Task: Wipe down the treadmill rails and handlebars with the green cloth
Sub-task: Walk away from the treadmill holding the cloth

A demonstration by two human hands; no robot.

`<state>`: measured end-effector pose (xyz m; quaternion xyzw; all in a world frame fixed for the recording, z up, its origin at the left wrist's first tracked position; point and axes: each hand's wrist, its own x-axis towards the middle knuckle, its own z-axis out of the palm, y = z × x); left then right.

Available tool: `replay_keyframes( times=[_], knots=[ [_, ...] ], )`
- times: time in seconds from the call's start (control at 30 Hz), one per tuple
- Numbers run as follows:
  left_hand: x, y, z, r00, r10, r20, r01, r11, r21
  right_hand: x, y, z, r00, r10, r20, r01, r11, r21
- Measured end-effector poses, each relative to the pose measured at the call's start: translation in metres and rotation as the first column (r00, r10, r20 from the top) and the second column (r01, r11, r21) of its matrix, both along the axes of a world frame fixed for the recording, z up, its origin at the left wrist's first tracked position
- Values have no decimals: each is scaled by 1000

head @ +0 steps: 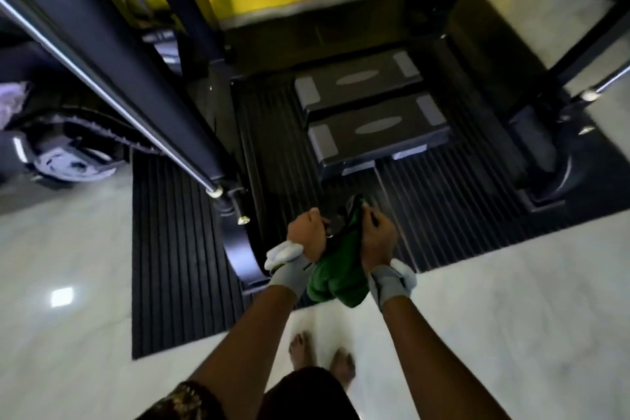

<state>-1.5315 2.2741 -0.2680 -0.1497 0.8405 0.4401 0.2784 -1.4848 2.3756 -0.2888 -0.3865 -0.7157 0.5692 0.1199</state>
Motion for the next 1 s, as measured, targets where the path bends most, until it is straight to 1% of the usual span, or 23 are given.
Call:
replay_keyframes(
  times=[0.03, 0.07, 0.17, 0.23, 0.3, 0.4, 0.5, 0.57, 0.77, 0.83, 0.87, 0.93, 1.0],
  knots=[
    [-6, 2, -20, 1000, 20, 17, -20, 1000, -8, -8, 0, -24, 1000, 14, 24, -13, 1000, -16],
    [-9, 3, -24, 1000, 25, 16, -24, 1000, -1, -12, 2, -30, 1000, 4, 15, -4, 1000, -23],
    [-16, 6, -72, 1000, 12, 24, -11, 1000, -23, -26, 0, -89, 999, 1, 32, 0, 998, -55],
    [-19, 5, -103, 998, 17, 54, -14, 998, -55, -32, 0, -122, 999, 4, 53, 0, 996, -84],
    [-20, 3, -146, 997, 42, 69, -39, 998, -54, -37, 0, -161, 998, 6, 69, 2, 994, -111],
    [-18, 1, -211, 985, 152, 81, -151, 988, -11, -40, -2, -212, 996, 4, 88, 6, 994, -112],
    [-18, 0, -268, 966, 233, 116, -233, 972, -9, -44, -4, -270, 995, 2, 96, 5, 997, -74],
    [-21, 2, -306, 962, 249, 114, -250, 968, -11, -49, -5, -314, 996, 27, 86, -22, 998, -62],
    [-34, 7, -385, 961, 257, 97, -259, 966, 5, -61, -3, -400, 996, 70, 47, -66, 994, -86],
    [-33, 4, -409, 965, 249, 86, -250, 968, 1, -62, 0, -428, 982, 160, 99, -152, 985, -80],
    [-32, 3, -419, 968, 236, 86, -236, 972, -7, -61, 2, -444, 957, 240, 166, -228, 970, -86],
    [-29, 2, -439, 970, 213, 117, -207, 976, -60, -54, 8, -482, 876, 370, 309, -360, 928, -90],
    [-24, 0, -444, 972, 189, 139, -179, 980, -82, -45, 9, -498, 843, 391, 369, -381, 919, -103]
  ],
)
